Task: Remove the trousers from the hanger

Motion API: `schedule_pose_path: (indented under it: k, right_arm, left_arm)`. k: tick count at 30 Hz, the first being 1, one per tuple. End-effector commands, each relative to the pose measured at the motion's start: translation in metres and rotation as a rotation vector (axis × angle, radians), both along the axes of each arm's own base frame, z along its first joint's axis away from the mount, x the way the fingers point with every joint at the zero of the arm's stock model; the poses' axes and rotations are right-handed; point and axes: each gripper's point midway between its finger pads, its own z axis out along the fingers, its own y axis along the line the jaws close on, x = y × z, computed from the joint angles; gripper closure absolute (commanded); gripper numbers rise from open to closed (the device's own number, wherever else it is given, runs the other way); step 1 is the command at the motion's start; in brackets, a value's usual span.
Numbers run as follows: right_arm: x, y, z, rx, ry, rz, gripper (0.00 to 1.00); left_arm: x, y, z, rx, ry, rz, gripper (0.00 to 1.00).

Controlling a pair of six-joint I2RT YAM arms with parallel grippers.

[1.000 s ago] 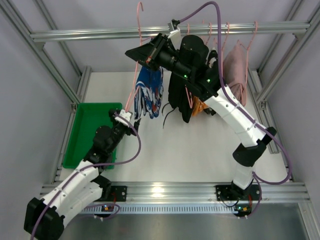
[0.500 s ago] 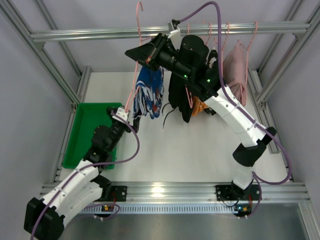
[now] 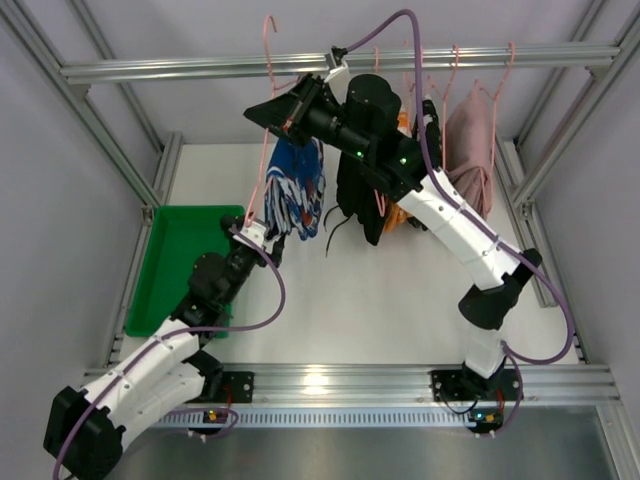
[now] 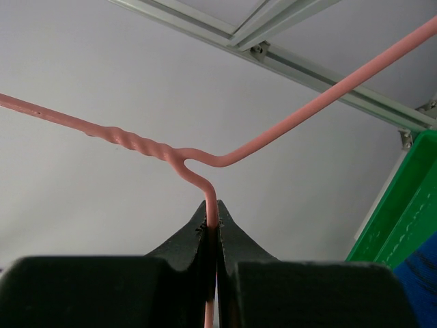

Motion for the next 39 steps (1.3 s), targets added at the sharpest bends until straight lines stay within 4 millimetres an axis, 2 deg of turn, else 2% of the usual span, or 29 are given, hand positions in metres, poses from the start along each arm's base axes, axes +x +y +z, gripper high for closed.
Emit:
schedule_pose_path:
  k: [1,11,13,17,19,22,26,30,39]
  right_arm:
    - [-0.039,-0.021,0.084,0.201,-0.181,0.037,1.00]
    - [-0.047,-0.018,0.077,0.183,-0.177,0.059,1.00]
    - [-0.044,-0.018,0.073,0.171,-0.181,0.052,1.00]
    - [-0.044,-0.023,0.082,0.184,-0.209,0.036,1.00]
    - [-0.045,-0.026,0.088,0.191,-0.231,0.027,1.00]
    - [-0.045,-0.027,0.089,0.189,-0.237,0.024,1.00]
    - [-0.046,-0.029,0.087,0.183,-0.236,0.032,1.00]
    - [-0.047,-0.028,0.084,0.180,-0.224,0.040,1.00]
    - [-0.050,-0.029,0.084,0.183,-0.215,0.052,1.00]
  left_arm:
    - [0.007,0.009,0.029,-0.035,-0.088,0.062,0.11]
    - [0.008,0.021,0.053,-0.041,-0.152,0.125,0.21]
    - [0.006,0.022,0.060,-0.041,-0.172,0.124,0.21]
    - [-0.005,0.015,0.056,-0.037,-0.153,0.056,0.16]
    - [-0.010,0.013,0.045,-0.040,-0.112,0.032,0.13]
    - [-0.014,0.020,0.044,-0.090,-0.067,0.057,0.12]
    - [-0.016,0.022,0.063,-0.163,-0.048,0.068,0.13]
    - [-0.014,0.021,0.073,-0.182,-0.057,0.072,0.14]
    - [-0.001,0.014,0.083,-0.186,-0.078,0.078,0.16]
